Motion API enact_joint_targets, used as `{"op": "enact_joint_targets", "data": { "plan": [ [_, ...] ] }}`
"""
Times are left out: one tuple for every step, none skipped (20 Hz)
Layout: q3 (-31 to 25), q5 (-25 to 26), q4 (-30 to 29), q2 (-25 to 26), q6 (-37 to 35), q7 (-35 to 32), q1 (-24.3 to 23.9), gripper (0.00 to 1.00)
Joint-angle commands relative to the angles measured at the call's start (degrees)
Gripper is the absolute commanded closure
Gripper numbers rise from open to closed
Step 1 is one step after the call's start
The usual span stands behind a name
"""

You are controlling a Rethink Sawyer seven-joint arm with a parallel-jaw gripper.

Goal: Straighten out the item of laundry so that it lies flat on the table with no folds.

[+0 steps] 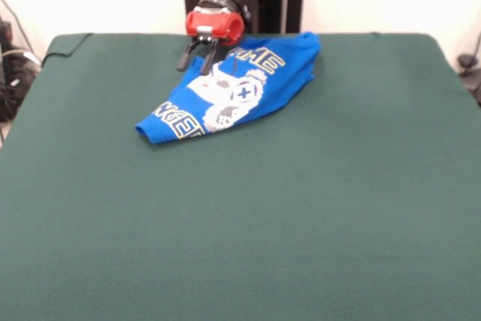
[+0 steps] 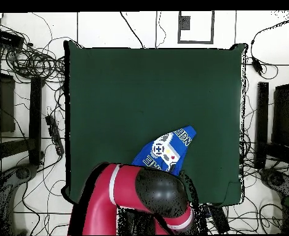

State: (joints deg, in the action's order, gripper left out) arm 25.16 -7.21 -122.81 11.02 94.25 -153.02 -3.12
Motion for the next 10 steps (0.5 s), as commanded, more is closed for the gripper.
{"op": "enact_joint_targets", "data": {
  "plan": [
    [-10.22, 9.37, -8.28, 7.22, -21.63, -6.33, 0.00, 0.00],
    [-10.44, 10.26, -9.02, 5.53, -25.66, -4.42, -0.27, 0.00],
    [-10.40, 10.67, -9.33, 4.80, -27.14, -3.60, -0.21, 0.00],
    [-10.28, 11.13, -9.84, 3.63, -29.18, -2.47, -0.10, 0.00],
    [-10.12, 10.69, -10.23, 3.16, -29.32, -2.11, 0.44, 0.00],
    [-9.71, 11.34, -10.23, 2.51, -30.21, -1.64, 0.71, 0.00],
    [-9.51, 11.87, -10.11, 2.19, -30.85, -1.52, 0.77, 0.00],
    [-9.29, 12.41, -9.83, 1.95, -31.45, -1.36, 0.99, 0.00],
    [-9.11, 12.53, -9.65, 1.87, -31.61, -1.40, 1.30, 0.00],
    [-8.79, 12.82, -9.28, 2.03, -31.44, -1.60, 1.46, 0.00]
  ]
}}
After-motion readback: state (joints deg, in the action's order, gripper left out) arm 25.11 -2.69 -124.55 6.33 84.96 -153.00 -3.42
